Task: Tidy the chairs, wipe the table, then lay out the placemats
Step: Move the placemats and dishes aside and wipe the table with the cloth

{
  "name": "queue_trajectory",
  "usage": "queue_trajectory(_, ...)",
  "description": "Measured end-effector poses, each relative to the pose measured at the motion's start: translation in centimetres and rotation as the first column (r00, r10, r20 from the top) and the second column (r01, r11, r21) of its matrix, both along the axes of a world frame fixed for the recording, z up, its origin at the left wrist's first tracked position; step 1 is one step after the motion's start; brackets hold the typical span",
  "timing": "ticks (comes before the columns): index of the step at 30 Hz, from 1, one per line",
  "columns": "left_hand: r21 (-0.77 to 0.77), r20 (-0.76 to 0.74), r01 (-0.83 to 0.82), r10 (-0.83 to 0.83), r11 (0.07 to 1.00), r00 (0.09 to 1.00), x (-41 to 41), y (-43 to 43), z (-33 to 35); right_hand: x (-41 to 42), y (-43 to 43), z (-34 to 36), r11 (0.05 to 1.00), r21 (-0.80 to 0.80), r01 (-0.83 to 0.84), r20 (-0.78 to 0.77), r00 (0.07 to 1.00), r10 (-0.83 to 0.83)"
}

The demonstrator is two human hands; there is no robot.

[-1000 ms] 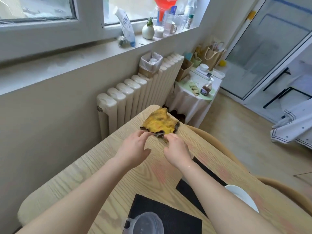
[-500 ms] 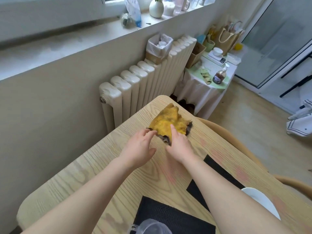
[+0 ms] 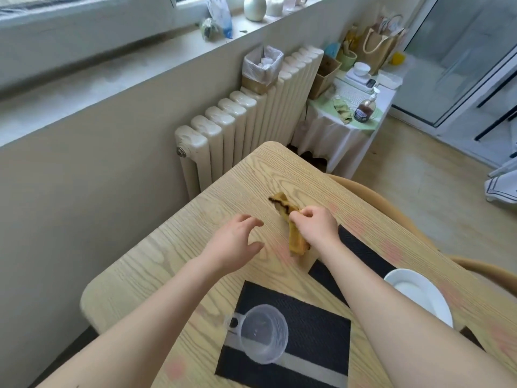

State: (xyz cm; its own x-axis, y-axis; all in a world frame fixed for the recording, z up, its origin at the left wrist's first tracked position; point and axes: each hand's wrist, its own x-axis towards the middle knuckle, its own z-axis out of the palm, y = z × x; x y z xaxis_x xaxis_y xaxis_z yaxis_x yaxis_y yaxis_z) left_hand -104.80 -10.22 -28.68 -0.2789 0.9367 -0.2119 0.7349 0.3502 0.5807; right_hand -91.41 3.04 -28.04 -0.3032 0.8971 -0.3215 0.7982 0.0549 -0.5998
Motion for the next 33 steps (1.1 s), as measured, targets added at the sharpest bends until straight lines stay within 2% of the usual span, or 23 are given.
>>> queue_trajectory(2,-0.021,0.046,0.039,-0.038,0.999,0.998,1.0,-1.7,1.0,0.9,-1.6,0.9,0.99,-0.121,0.077,-0.17,0.981,-0.098)
queue_trajectory(4,-0.048,0.105,0.066,-0.061,0.997,0.993,2.0,-3.3,1.6,1.9,-3.0,1.6,0.955,-0.248,0.165,-0.314,0.918,-0.24)
queue_trajectory(6,-0.105,0.206,0.104,-0.081,0.989,0.975,3.0,-4.9,2.1,3.0,-4.3,2.7,0.929,-0.313,0.199,-0.382,0.869,-0.315)
queue_trajectory(9,-0.228,0.299,0.221,-0.148,0.948,0.943,4.4,-7.0,2.6,4.3,-5.9,4.2,0.926,-0.313,0.211,-0.402,0.854,-0.33)
queue_trajectory(11,-0.276,0.24,0.272,-0.208,0.922,0.948,5.4,-8.1,2.9,5.1,-6.6,4.8,0.926,-0.317,0.204,-0.399,0.857,-0.325)
queue_trajectory(14,-0.292,0.061,0.305,-0.301,0.906,0.952,6.8,-9.3,3.2,6.0,-7.2,5.5,0.922,-0.319,0.22,-0.383,0.859,-0.338)
queue_trajectory(18,-0.277,-0.097,0.293,-0.33,0.915,0.939,7.6,-9.5,3.2,6.7,-7.5,5.9,0.904,-0.355,0.237,-0.387,0.844,-0.372)
queue_trajectory(21,-0.189,-0.116,0.226,-0.25,0.956,0.961,7.5,-9.2,3.6,6.6,-7.3,6.3,0.906,-0.352,0.237,-0.381,0.848,-0.369)
queue_trajectory(26,0.049,-0.045,-0.014,0.016,0.999,0.999,4.4,-7.0,4.9,5.5,-5.9,6.2,0.914,-0.332,0.235,-0.378,0.854,-0.357)
queue_trajectory(30,0.088,-0.002,-0.189,0.19,0.978,0.982,1.0,-5.0,4.7,3.8,-3.9,5.1,0.917,-0.292,0.273,-0.359,0.857,-0.369)
queue_trajectory(33,0.079,0.003,-0.247,0.247,0.966,0.969,-1.2,-3.0,3.8,2.4,-2.0,4.3,0.922,-0.234,0.308,-0.344,0.861,-0.375)
